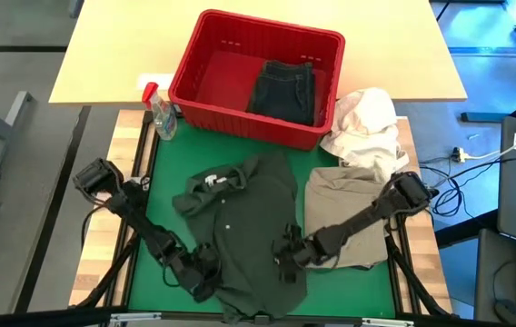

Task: Fold Laundry from Bin
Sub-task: Fold the green polo shirt

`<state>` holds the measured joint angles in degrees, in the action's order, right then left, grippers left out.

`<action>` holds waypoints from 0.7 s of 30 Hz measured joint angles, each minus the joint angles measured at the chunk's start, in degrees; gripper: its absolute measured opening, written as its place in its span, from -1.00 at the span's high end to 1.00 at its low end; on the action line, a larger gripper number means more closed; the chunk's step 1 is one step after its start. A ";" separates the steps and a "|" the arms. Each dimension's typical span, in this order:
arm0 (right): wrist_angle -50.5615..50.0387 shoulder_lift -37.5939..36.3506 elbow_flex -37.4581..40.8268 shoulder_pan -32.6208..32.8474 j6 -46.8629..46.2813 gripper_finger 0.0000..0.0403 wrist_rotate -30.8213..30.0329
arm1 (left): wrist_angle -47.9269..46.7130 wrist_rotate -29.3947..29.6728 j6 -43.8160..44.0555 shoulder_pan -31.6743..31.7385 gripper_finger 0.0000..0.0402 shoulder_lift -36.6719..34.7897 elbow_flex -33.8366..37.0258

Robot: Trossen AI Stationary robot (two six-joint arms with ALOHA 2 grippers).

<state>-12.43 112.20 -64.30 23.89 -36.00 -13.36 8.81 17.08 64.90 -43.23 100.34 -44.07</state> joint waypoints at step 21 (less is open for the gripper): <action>-1.67 -1.01 -4.36 -7.86 12.28 0.12 -6.24 | -54.23 25.81 2.62 12.67 0.39 -23.86 -2.14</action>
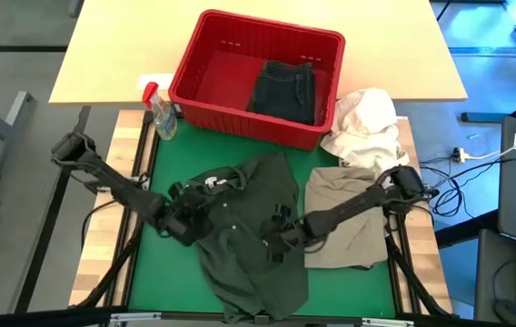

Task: Fold Laundry from Bin
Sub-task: Fold the green polo shirt

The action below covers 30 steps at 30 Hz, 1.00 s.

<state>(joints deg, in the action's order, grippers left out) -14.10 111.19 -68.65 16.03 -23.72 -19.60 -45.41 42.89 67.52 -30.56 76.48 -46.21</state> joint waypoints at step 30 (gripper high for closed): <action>-4.87 -4.27 -0.84 -12.17 15.46 0.12 11.95 | 17.04 -24.72 -25.64 11.72 0.39 -10.63 1.11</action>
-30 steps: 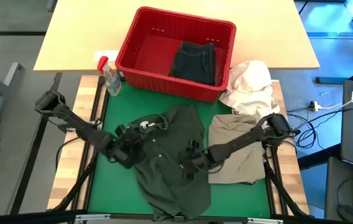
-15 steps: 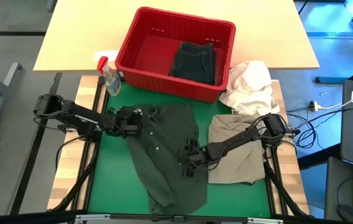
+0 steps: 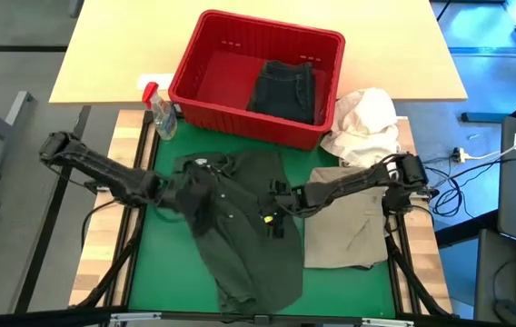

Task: Fold Laundry from Bin
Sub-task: Fold the green polo shirt

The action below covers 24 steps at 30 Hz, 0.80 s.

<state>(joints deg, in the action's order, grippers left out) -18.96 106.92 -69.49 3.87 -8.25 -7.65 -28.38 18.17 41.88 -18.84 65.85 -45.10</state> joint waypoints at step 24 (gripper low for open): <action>2.32 2.12 -0.15 16.65 -9.37 0.12 -6.62 | 45.00 -5.21 20.45 -30.22 0.39 40.45 -6.49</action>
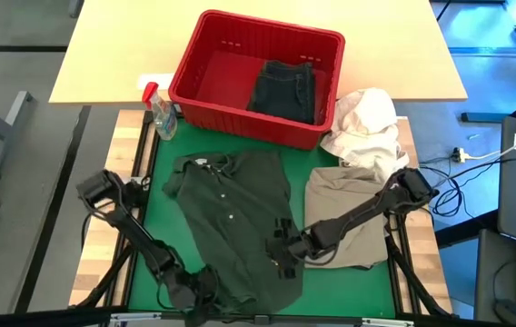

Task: Fold Laundry from Bin
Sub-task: Fold the green polo shirt

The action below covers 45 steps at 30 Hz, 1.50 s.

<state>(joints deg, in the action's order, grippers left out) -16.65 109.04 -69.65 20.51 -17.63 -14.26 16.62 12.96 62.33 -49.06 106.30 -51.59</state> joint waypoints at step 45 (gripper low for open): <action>-14.65 1.08 -4.65 1.69 -2.93 0.12 -5.93 | -22.52 18.46 18.92 -14.05 0.65 -9.82 -5.60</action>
<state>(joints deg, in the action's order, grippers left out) -31.30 110.11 -74.30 22.20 -20.56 -20.19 -5.90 31.42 81.25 -63.11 96.48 -57.19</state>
